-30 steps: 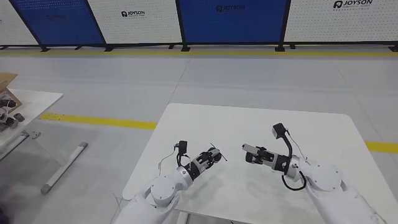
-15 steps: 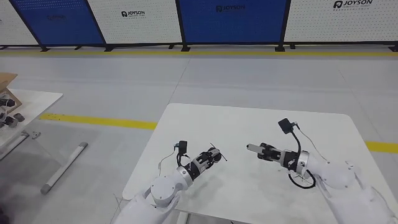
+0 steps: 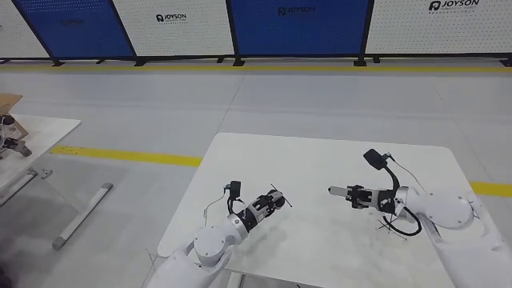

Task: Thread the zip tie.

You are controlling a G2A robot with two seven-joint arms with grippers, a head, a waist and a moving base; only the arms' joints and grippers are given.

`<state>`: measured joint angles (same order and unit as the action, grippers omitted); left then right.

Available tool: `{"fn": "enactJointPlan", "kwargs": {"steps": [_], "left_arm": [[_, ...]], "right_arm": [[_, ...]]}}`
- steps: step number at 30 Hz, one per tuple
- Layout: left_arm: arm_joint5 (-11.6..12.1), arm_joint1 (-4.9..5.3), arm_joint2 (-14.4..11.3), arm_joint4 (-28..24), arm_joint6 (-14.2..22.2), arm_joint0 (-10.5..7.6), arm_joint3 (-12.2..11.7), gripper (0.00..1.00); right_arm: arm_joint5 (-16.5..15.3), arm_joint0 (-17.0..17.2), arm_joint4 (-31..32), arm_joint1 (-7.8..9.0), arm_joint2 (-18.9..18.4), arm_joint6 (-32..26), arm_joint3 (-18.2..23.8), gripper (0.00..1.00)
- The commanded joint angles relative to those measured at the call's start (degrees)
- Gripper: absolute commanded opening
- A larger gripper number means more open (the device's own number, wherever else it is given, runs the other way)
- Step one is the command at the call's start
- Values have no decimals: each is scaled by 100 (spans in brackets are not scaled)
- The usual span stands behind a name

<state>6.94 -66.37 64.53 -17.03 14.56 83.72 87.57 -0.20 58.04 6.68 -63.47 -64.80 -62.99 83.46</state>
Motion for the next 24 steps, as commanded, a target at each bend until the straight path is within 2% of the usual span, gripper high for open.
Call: {"fn": "enactJointPlan", "kwargs": {"steps": [1, 3, 5, 6, 9, 12, 13, 16, 24], "left_arm": [[0, 0, 0, 0, 0, 0, 0, 0], [0, 0, 0, 0, 0, 0, 0, 0], [0, 0, 0, 0, 0, 0, 0, 0], [0, 0, 0, 0, 0, 0, 0, 0], [0, 0, 0, 0, 0, 0, 0, 0], [0, 0, 0, 0, 0, 0, 0, 0], [0, 0, 0, 0, 0, 0, 0, 0], [0, 0, 0, 0, 0, 0, 0, 0], [0, 0, 0, 0, 0, 0, 0, 0]], "right_arm": [[-18, 11, 9, 0, 3, 29, 13, 100], [-180, 29, 224, 36, -33, -28, 78, 100], [-156, 5, 323, 76, -159, -111, 101, 100], [-214, -51, 503, 115, -190, -403, 153, 100], [-89, -269, 805, 176, -230, -990, 106, 100], [-397, -556, 828, 201, -116, -1665, -56, 100], [-495, -694, 908, 217, 15, -1665, -222, 100], [-397, -946, 781, 232, 173, -1665, -526, 100], [-397, -946, 781, 232, 173, -1665, -526, 100]]}}
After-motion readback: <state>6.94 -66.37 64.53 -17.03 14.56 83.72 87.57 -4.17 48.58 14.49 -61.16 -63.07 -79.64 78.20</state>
